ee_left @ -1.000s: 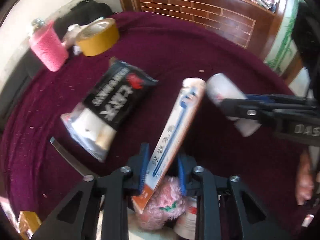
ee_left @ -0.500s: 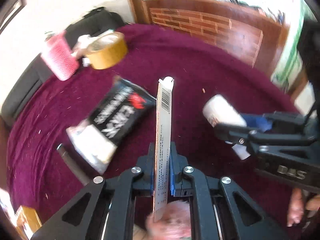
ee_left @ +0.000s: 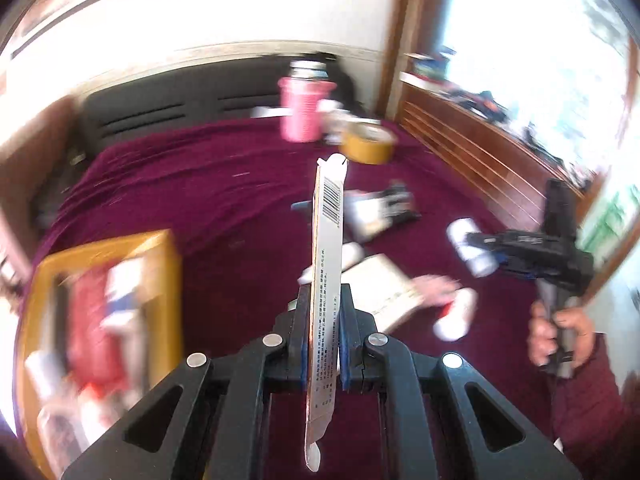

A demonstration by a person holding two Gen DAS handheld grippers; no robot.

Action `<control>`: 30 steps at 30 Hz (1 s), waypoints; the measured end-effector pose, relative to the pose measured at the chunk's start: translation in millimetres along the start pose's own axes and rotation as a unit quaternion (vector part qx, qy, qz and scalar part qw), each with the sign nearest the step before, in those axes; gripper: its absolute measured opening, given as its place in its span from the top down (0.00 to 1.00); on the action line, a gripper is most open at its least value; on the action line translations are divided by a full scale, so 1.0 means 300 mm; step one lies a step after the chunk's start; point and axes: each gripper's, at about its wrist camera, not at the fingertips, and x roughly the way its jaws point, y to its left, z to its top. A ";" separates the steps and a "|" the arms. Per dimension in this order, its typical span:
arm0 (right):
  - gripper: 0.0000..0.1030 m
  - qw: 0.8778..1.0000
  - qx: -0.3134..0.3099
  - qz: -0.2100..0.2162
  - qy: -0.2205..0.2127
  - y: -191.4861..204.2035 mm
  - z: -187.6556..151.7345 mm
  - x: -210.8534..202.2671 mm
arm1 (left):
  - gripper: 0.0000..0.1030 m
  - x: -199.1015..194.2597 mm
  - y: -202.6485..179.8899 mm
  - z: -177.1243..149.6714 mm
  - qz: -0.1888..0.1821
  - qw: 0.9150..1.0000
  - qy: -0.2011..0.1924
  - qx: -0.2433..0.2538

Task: Organize objects
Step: 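Carry the medicine box and pill bottle into the tray and release both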

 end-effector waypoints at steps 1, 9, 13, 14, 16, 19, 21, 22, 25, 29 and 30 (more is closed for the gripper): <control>0.69 1.000 -0.004 0.010 0.006 0.034 -0.012 -0.003 | 0.91 -0.029 0.059 -0.019 0.017 1.000 0.000 -0.014; 0.69 0.991 -0.067 0.085 0.078 0.444 -0.121 0.049 | 0.91 -0.086 0.483 -0.108 0.110 0.987 0.035 -0.115; 0.69 0.983 -0.089 0.099 0.126 0.642 -0.189 0.173 | 0.91 -0.020 0.638 -0.121 0.131 0.981 0.051 -0.134; 0.69 0.981 -0.091 0.100 0.140 0.685 -0.211 0.217 | 0.91 0.004 0.664 -0.118 0.135 0.980 0.056 -0.136; 0.69 0.976 -0.091 0.100 0.168 0.767 -0.254 0.320 | 0.91 0.060 0.722 -0.111 0.141 0.977 0.067 -0.146; 0.68 0.970 -0.081 0.089 0.214 0.868 -0.331 0.495 | 0.91 0.147 0.790 -0.102 0.130 0.972 0.089 -0.174; 0.68 0.966 -0.085 0.073 0.231 0.917 -0.372 0.584 | 0.91 0.183 0.815 -0.100 0.132 0.970 0.098 -0.178; 0.68 0.965 -0.093 0.061 0.237 0.943 -0.394 0.628 | 0.91 0.194 0.827 -0.101 0.133 0.969 0.099 -0.181; 0.68 0.962 -0.107 0.033 0.250 0.970 -0.434 0.719 | 0.89 0.201 0.849 -0.105 0.131 0.968 0.095 -0.192; 0.68 0.954 -0.135 0.002 0.268 0.999 -0.512 0.775 | 0.88 0.196 0.874 -0.114 0.116 0.970 0.083 -0.198; 0.68 0.952 -0.147 -0.009 0.269 1.007 -0.534 0.783 | 0.88 0.191 0.874 -0.115 0.111 0.970 0.081 -0.198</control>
